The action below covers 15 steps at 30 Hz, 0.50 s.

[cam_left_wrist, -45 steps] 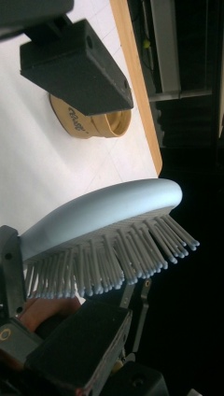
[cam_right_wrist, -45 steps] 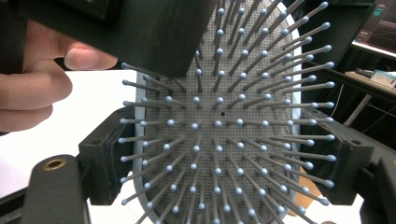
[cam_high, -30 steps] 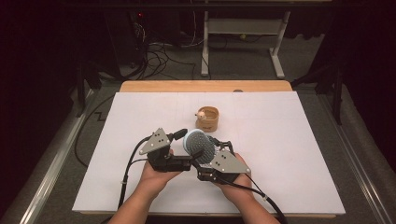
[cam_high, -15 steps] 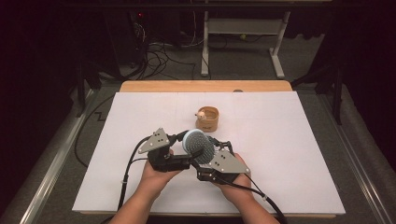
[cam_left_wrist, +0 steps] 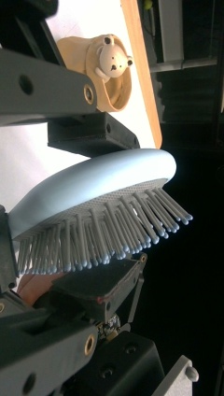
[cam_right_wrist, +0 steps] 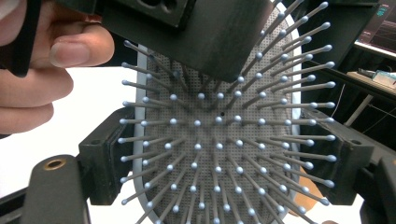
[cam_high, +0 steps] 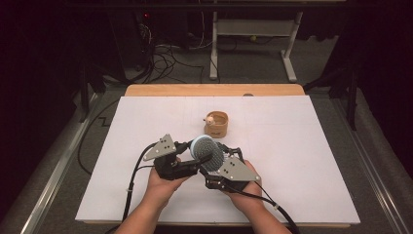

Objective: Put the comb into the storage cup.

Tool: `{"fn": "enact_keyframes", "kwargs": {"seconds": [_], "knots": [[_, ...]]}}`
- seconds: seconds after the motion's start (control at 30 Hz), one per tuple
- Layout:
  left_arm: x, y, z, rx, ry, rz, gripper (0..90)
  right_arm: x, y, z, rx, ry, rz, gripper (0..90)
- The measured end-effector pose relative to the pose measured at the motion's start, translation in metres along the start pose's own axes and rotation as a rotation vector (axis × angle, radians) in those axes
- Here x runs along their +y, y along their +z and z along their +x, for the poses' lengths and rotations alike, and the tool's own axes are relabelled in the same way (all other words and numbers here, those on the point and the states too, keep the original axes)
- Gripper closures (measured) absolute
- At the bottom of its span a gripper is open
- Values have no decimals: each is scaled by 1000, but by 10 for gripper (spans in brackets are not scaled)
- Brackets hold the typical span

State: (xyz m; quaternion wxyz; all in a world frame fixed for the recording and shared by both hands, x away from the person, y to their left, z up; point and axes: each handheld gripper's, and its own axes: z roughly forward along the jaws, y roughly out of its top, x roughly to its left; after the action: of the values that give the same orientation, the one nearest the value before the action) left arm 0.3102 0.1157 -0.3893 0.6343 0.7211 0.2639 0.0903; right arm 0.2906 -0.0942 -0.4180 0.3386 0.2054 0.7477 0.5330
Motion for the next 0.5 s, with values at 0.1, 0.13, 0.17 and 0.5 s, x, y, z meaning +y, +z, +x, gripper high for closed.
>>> {"fn": "enact_keyframes", "kwargs": {"seconds": [0.1, 0.13, 0.17, 0.5], "knots": [[0, 0, 0, 0, -8, -2, 435, 0, 0, 0, -2, 0, 1, 207], [0, 0, 0, -2, -10, -4, 442, 0, 0, 0, -2, 0, 1, 207], [0, 0, 0, -2, -14, -4, 450, 0, 0, 0, -3, 0, 1, 207], [1, -1, 2, 0, -44, 0, 502, 0, 0, 2, -22, -19, 5, 207]]}}
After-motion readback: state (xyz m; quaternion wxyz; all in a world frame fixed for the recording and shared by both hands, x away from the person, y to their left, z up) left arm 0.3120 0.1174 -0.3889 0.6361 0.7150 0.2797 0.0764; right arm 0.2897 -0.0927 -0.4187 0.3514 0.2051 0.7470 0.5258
